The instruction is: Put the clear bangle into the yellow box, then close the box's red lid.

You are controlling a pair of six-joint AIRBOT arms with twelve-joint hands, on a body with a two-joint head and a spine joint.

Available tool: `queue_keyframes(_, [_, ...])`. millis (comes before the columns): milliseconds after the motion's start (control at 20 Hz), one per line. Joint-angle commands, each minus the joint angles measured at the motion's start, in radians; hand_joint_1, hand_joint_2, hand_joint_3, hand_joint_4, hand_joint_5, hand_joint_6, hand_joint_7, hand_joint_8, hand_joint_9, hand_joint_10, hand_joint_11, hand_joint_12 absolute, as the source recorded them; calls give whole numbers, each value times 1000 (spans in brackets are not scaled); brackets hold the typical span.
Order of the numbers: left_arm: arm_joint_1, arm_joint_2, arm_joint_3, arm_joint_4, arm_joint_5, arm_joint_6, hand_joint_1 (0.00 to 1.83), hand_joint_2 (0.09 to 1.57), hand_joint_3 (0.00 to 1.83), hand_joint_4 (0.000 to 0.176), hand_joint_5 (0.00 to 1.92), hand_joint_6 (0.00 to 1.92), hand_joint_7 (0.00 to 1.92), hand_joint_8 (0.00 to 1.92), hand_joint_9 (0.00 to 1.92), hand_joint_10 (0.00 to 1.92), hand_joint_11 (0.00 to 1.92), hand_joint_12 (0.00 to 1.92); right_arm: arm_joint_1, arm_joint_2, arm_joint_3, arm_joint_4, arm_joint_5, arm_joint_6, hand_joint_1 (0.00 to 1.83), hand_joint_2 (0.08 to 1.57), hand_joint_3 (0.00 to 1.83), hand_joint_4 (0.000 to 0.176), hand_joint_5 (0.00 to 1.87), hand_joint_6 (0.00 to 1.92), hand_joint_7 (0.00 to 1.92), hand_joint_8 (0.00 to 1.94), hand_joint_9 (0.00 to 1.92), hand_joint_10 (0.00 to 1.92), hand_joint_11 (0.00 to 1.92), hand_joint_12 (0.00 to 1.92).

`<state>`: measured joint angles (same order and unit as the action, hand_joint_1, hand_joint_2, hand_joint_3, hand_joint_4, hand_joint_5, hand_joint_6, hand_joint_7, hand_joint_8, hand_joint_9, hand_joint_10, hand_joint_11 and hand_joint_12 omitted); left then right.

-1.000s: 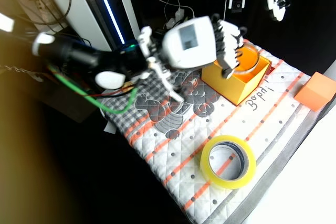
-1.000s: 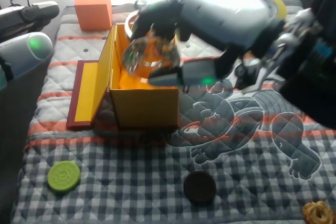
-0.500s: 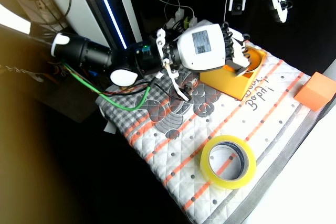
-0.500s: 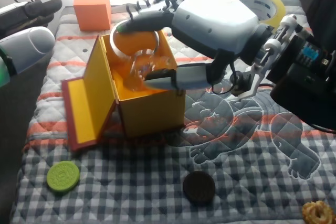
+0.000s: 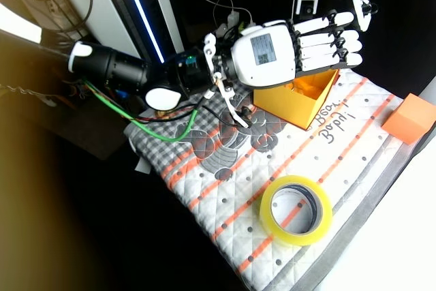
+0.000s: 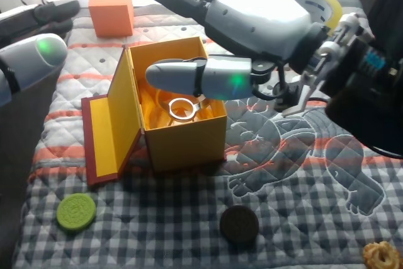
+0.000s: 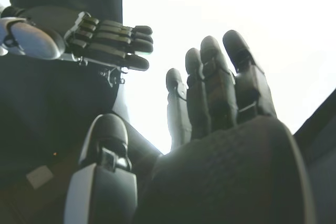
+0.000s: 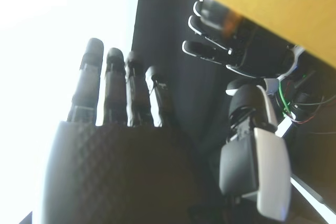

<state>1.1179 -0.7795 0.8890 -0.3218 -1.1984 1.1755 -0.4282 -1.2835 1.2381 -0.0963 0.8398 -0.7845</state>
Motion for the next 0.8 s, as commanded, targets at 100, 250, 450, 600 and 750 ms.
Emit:
queue_keyframes(100, [15, 47, -46, 88, -120, -21, 296, 1141, 0, 78, 512, 1, 471, 1, 429, 3, 12, 780, -54, 114, -34, 87, 274, 5, 29, 1083, 0, 127, 12, 6, 58, 11, 43, 31, 0, 476])
queue_keyframes(250, [72, 83, -82, 180, -108, -107, 217, 1194, 4, 43, 458, 0, 508, 1, 446, 1, 19, 709, -152, 201, -79, 155, 402, 3, 21, 1072, 0, 140, 0, 0, 84, 17, 0, 0, 0, 3])
queue_keyframes(450, [162, 77, -90, 290, -120, -327, 315, 1278, 1, 0, 336, 0, 409, 0, 406, 0, 152, 563, -247, 274, -133, 212, 517, -25, 0, 1160, 8, 91, 36, 0, 98, 10, 37, 11, 0, 43])
queue_keyframes(600, [173, 66, -88, 366, -77, -407, 223, 1321, 20, 0, 323, 6, 362, 0, 347, 1, 168, 409, -265, 280, -142, 215, 534, -36, 59, 1120, 0, 108, 37, 5, 94, 11, 0, 0, 0, 0])
queue_keyframes(750, [169, 61, -85, 438, -50, -459, 243, 1363, 3, 0, 364, 6, 399, 5, 384, 7, 191, 407, -270, 279, -142, 217, 534, -36, 69, 1143, 3, 133, 40, 3, 101, 7, 0, 0, 0, 0])
